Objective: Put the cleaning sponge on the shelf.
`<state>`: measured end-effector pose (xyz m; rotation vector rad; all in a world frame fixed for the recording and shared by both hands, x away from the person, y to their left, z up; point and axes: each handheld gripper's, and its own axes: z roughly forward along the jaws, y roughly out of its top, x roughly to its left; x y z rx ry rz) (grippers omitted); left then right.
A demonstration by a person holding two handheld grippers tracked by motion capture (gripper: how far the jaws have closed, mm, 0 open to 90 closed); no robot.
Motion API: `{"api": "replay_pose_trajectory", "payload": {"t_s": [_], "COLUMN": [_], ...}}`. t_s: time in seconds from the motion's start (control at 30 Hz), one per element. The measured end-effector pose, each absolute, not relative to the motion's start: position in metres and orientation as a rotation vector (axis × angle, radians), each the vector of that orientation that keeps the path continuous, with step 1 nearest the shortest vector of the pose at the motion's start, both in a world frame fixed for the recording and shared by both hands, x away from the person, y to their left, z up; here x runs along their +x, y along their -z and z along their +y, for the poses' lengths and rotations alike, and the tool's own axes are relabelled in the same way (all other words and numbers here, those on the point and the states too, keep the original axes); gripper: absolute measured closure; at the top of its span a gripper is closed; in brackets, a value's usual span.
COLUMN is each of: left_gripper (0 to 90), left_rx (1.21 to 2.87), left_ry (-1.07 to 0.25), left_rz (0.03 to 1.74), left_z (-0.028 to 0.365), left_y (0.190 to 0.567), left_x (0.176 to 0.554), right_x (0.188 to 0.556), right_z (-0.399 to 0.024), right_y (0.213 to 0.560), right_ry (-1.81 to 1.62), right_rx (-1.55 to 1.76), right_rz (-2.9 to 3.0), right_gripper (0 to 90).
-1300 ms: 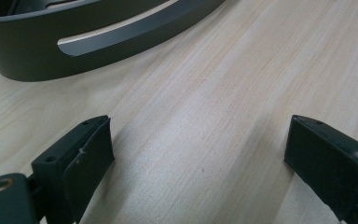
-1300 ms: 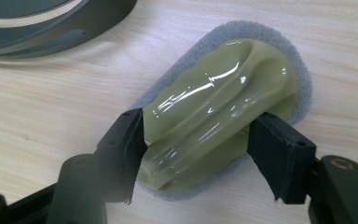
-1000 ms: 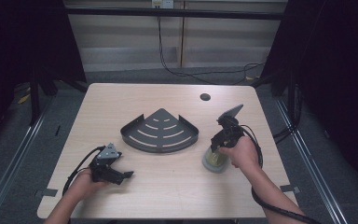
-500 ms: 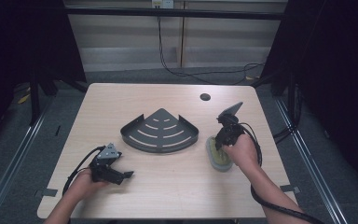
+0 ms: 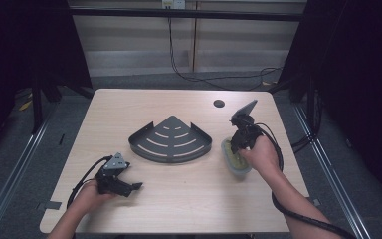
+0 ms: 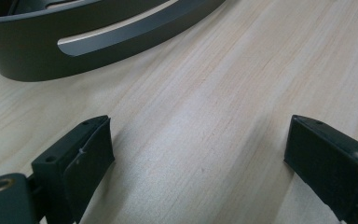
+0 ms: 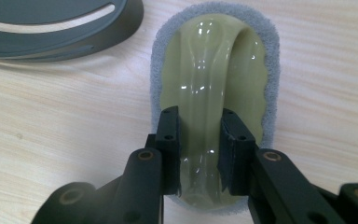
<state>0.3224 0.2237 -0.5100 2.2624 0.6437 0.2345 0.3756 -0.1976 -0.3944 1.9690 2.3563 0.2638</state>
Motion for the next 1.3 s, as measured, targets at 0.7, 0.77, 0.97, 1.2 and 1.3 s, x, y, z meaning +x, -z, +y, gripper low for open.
{"api": "replay_pose_trajectory", "payload": {"t_s": [0.7,0.77,0.97,1.2,1.3], "left_gripper": [7.4,7.4,7.4,7.4,7.4], "left_rx": [2.262,2.263,2.267,2.266,2.266], "left_ry": [-0.235,-0.234,-0.232,-0.231,-0.231], "left_rz": [0.644,0.644,0.643,0.643,0.643], "left_z": [0.224,0.224,0.224,0.224,0.224], "left_y": [0.510,0.510,0.510,0.510,0.510], "left_x": [0.322,0.322,0.322,0.322,0.322], "right_x": [0.391,0.394,0.400,0.409,0.412], "right_z": [-0.181,-0.179,-0.171,-0.156,-0.151], "right_y": [0.367,0.364,0.355,0.351,0.351], "right_ry": [-0.278,-0.283,-0.294,-0.327,-0.329], "right_rx": [1.761,1.745,1.712,1.682,1.670], "right_rz": [2.461,2.471,2.493,2.529,2.543], "right_gripper": [72.8,72.8,72.8,72.7,72.8]}}
